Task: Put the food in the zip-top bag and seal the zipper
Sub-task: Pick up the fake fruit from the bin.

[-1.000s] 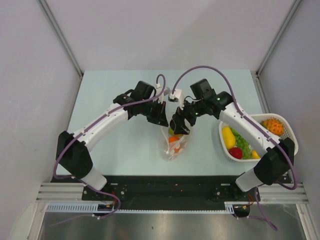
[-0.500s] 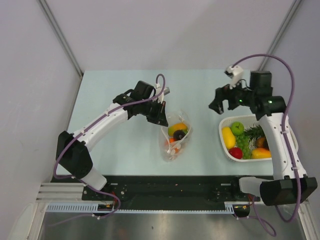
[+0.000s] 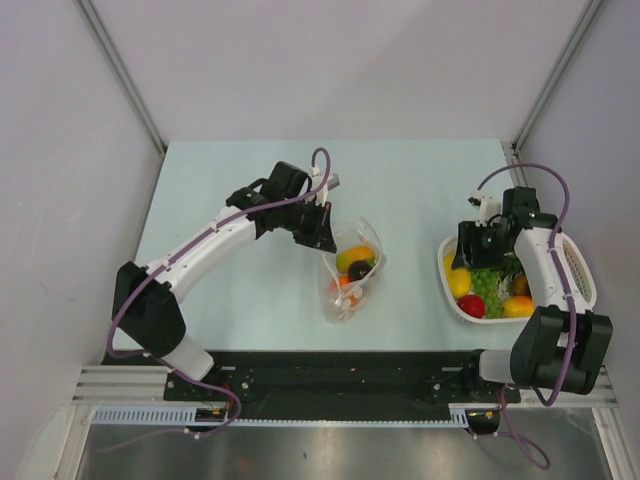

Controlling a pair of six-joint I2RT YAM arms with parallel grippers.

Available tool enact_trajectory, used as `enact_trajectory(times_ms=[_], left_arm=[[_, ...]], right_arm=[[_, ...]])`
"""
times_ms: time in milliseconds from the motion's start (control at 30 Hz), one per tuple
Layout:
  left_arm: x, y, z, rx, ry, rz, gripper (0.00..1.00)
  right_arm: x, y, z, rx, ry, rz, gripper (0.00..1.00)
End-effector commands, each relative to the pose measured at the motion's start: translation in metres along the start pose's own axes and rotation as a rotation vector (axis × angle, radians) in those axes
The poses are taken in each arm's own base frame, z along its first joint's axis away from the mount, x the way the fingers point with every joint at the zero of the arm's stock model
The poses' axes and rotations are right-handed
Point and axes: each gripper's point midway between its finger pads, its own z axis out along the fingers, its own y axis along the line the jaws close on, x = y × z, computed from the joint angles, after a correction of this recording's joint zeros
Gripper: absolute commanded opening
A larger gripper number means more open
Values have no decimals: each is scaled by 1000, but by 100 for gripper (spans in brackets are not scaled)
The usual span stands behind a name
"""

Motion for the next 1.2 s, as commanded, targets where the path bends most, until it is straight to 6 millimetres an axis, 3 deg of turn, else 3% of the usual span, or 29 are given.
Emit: enact_trajectory(times_ms=[0,267,333,400,500,733,1000,1167], left_arm=[[-15,-5,-5,12,-45,13,0],[-13,-3,-5,5,-42,12,0],[-13,-3,-4,5,-42,15,0],[-13,-3,-4,4,-41,17,0],[-14,-2,-3,2,-41,14,0],[-15,-1,-2,-1,-39,14,0],[-16,-1,-1,1,-35,11,0],[-16,-2,-1,1,-35,14,0]], right_arm=[[-20,-28,18,111,-63,32,55],[-37,-71,15,262,-129,51,62],[-43,-76,17,277,-143,52,68],[-45,-82,23,295,-138,65,77],[-41,-87,36,292,-101,84,80],[-45,-95,54,289,-96,99,80],[-46,-100,47,325,-99,84,73],[-42,-99,53,307,-79,94,71]])
